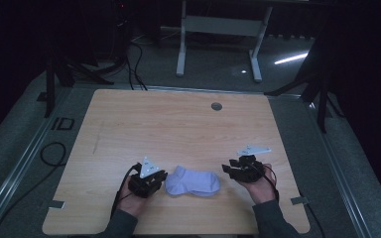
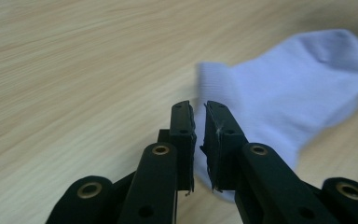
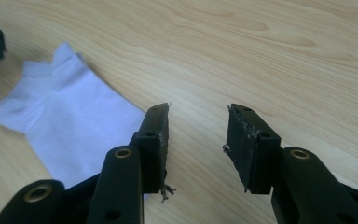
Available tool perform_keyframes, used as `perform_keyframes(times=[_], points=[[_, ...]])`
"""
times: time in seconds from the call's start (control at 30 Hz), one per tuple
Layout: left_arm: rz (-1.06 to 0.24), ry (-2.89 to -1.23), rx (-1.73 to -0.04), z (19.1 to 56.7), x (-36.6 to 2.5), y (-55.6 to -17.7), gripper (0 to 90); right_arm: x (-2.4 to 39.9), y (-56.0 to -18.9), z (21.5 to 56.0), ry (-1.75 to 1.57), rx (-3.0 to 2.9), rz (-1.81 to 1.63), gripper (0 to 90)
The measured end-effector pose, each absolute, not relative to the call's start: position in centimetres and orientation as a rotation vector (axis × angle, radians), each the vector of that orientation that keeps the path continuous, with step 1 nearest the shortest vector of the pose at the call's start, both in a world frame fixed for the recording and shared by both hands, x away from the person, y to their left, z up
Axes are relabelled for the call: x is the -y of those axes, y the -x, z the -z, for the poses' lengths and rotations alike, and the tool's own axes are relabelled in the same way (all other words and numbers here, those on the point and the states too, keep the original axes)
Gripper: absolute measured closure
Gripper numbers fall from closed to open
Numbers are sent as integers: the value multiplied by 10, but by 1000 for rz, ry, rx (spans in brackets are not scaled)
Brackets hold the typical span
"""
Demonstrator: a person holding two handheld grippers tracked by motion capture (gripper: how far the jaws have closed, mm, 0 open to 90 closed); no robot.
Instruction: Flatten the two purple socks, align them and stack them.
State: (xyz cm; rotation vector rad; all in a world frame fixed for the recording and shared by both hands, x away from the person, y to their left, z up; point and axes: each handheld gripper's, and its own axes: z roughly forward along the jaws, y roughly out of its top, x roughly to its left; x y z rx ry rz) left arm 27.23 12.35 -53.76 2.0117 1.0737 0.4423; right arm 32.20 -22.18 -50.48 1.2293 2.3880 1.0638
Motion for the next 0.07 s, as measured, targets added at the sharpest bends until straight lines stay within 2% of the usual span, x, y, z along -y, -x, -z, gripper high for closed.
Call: perform_keyframes(times=[0.07], points=[[-451,-2009,-1092,537,-127,-274,804,224,-323,505,-1232,-2384,-1063,578]])
